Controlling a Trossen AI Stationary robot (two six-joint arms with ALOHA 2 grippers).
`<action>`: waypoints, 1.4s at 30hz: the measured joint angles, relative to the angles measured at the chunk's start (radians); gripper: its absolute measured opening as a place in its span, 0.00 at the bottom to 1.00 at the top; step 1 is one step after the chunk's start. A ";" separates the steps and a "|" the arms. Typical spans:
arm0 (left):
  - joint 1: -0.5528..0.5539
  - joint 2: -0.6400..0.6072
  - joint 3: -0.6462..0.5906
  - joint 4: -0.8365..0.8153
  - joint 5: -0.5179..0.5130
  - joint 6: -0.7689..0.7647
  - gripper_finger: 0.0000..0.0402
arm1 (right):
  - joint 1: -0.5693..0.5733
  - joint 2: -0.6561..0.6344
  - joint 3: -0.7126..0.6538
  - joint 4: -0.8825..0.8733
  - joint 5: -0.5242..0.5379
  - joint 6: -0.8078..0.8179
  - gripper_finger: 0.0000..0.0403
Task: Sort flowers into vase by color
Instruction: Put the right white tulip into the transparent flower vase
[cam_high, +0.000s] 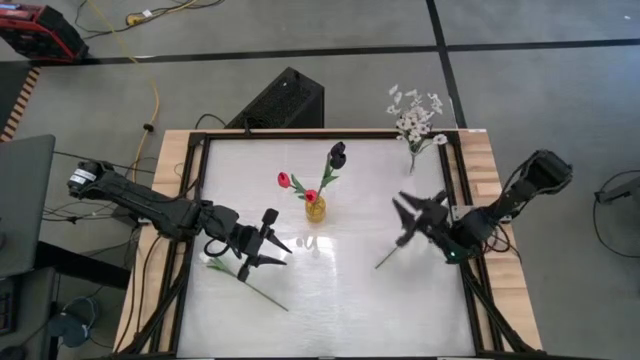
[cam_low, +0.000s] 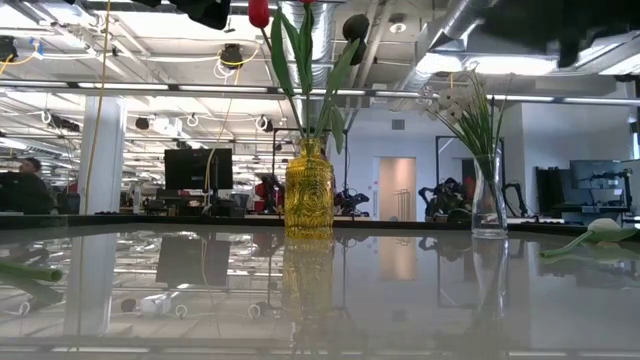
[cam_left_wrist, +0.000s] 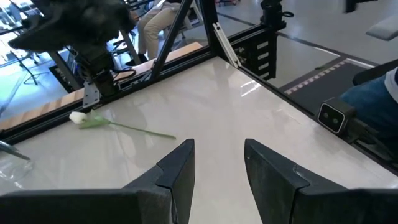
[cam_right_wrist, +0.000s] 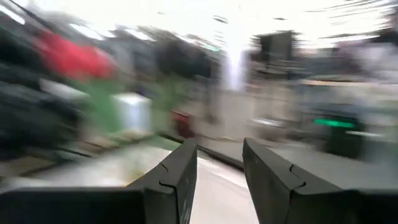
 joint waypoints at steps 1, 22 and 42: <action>0.000 0.000 0.000 0.000 0.000 0.000 0.32 | 0.010 0.000 0.010 -0.011 -0.071 0.052 0.39; -0.017 0.000 0.000 -0.005 0.027 -0.029 0.32 | -0.265 0.007 0.543 -1.749 -1.341 0.650 0.39; -0.023 0.001 0.000 -0.032 0.025 -0.054 0.32 | -0.555 0.172 0.543 -2.418 -1.269 0.016 0.39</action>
